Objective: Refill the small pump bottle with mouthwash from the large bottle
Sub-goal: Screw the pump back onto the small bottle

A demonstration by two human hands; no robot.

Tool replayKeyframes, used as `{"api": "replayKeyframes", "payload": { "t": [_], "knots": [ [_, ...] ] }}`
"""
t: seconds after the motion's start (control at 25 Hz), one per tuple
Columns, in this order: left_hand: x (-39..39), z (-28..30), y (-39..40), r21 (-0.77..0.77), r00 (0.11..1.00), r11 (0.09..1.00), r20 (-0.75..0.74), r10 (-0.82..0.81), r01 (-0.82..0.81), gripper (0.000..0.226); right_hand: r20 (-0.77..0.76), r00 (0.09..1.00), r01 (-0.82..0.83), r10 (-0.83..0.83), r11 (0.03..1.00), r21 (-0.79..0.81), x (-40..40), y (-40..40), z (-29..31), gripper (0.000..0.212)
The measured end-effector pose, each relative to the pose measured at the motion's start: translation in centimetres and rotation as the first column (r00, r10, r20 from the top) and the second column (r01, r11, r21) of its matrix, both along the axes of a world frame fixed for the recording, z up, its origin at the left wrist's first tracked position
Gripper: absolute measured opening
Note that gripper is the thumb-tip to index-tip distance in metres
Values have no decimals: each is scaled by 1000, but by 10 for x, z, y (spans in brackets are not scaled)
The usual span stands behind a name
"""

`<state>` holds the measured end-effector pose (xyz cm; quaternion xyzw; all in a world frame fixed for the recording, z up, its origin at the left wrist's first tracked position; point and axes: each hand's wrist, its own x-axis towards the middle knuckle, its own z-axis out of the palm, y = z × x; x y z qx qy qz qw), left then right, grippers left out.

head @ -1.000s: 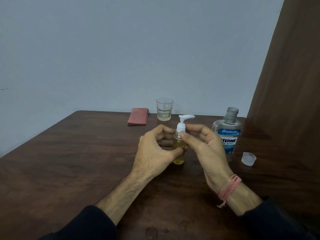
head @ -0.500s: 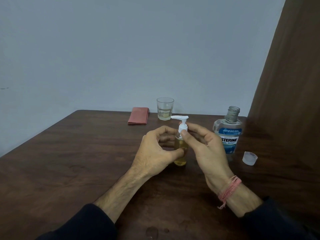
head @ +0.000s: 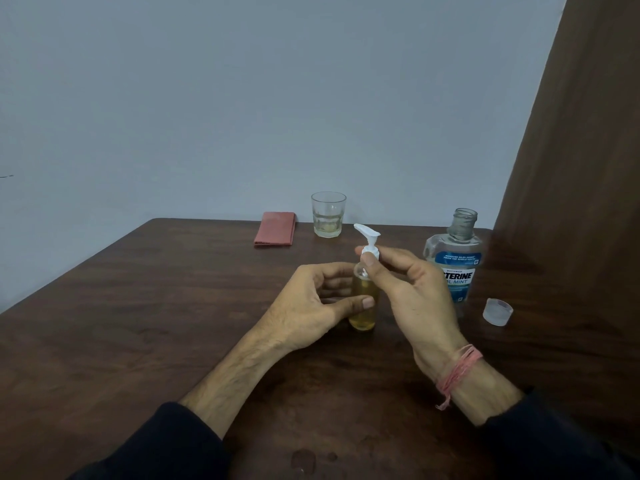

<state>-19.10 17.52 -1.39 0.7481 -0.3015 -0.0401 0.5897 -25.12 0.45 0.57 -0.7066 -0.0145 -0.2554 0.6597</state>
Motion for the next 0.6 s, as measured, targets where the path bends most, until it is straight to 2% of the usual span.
{"api": "replayKeyframes", "payload": {
  "t": [0.12,0.24,0.4,0.48,0.56,0.6],
  "knots": [
    [-3,-4,-2,13,995,998,78,64,-65,45,61,991,129,-123,986,-106,-4,-1,-1,21],
    [-6,-3,-5,19,988,995,117,96,-99,49,76,987,146,-140,987,-70,-8,5,-2,24],
    [-7,0,-2,22,994,996,70,80,-81,49,68,986,157,-153,986,-64,-11,9,-1,28],
    [-2,-1,0,4,997,998,39,68,-68,47,69,989,142,-132,976,-167,-14,11,-1,48],
    [6,-2,5,40,998,998,38,50,-51,50,76,988,153,-135,924,-350,-17,13,-1,85],
    [9,-2,8,86,999,996,43,32,-36,54,84,986,165,-142,883,-439,-18,14,0,96]
  ]
}}
